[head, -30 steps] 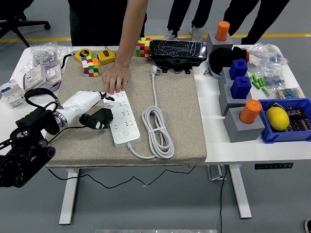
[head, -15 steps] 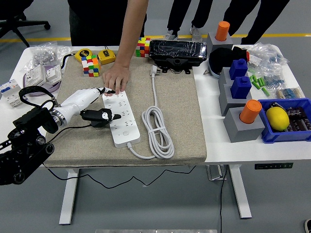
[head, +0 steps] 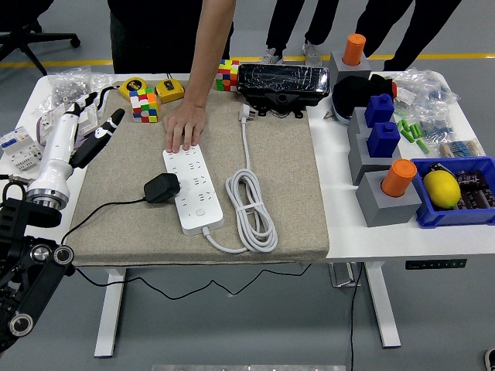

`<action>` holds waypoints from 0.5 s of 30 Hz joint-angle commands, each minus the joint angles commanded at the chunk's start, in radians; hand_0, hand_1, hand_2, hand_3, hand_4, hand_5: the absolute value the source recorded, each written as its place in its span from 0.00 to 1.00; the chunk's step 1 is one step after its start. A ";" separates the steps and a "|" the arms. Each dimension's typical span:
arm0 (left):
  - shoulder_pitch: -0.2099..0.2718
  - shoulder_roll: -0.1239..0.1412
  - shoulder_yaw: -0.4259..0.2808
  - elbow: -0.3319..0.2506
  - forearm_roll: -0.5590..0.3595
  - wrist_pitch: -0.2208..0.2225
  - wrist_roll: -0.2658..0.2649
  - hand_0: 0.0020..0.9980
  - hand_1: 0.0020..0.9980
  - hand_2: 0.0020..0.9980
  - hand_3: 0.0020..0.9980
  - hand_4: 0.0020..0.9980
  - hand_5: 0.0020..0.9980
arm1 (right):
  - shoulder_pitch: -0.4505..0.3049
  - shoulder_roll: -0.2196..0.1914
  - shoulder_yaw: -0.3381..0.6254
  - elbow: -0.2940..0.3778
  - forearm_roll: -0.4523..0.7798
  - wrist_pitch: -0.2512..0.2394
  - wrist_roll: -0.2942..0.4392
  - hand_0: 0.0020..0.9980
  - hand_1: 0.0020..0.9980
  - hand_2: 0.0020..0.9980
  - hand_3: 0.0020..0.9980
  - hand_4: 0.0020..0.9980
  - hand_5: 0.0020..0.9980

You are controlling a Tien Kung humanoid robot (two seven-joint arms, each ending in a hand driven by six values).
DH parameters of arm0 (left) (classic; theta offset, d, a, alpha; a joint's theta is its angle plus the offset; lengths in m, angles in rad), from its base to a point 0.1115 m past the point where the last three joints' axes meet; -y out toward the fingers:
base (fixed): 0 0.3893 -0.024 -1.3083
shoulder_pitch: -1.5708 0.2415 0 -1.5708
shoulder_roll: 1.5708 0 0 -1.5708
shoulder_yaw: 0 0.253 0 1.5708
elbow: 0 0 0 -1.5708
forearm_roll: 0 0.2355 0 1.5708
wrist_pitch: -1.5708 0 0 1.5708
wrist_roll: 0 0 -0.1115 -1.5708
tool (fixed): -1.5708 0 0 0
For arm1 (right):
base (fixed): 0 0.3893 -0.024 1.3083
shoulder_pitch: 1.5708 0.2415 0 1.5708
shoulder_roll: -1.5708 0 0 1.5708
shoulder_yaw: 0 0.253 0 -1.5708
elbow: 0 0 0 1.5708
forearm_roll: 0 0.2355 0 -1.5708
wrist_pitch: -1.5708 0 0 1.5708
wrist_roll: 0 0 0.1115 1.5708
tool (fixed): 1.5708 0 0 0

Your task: Pick up the plug,place it near the board,insert it into the board,press the button

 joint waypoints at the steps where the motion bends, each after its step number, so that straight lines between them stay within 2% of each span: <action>1: 0.029 0.004 0.002 -0.047 0.002 0.002 0.048 1.00 1.00 0.98 0.98 1.00 1.00 | -0.002 0.000 0.002 0.000 -0.001 0.000 -0.001 0.80 0.70 0.72 0.76 1.00 1.00; 4: 0.078 0.017 0.008 -0.129 0.040 -0.016 0.153 1.00 1.00 0.98 0.98 1.00 1.00 | -0.003 -0.002 0.008 0.000 -0.005 0.001 -0.002 0.80 0.70 0.72 0.76 1.00 1.00; 9: 0.166 0.051 0.043 -0.246 0.125 -0.112 0.310 1.00 1.00 0.97 0.96 1.00 1.00 | -0.001 -0.004 0.010 0.000 -0.002 -0.001 0.003 0.80 0.70 0.71 0.76 1.00 1.00; 12: 0.196 0.078 0.109 -0.246 0.143 -0.143 0.350 1.00 1.00 0.97 0.96 1.00 1.00 | -0.002 -0.005 0.017 0.000 -0.010 -0.002 0.000 0.80 0.70 0.71 0.76 1.00 1.00; 15: 0.203 0.092 0.153 -0.246 0.132 -0.155 0.347 1.00 0.99 0.96 0.95 1.00 1.00 | -0.003 -0.006 0.018 0.000 -0.010 -0.003 -0.001 0.80 0.70 0.71 0.76 1.00 1.00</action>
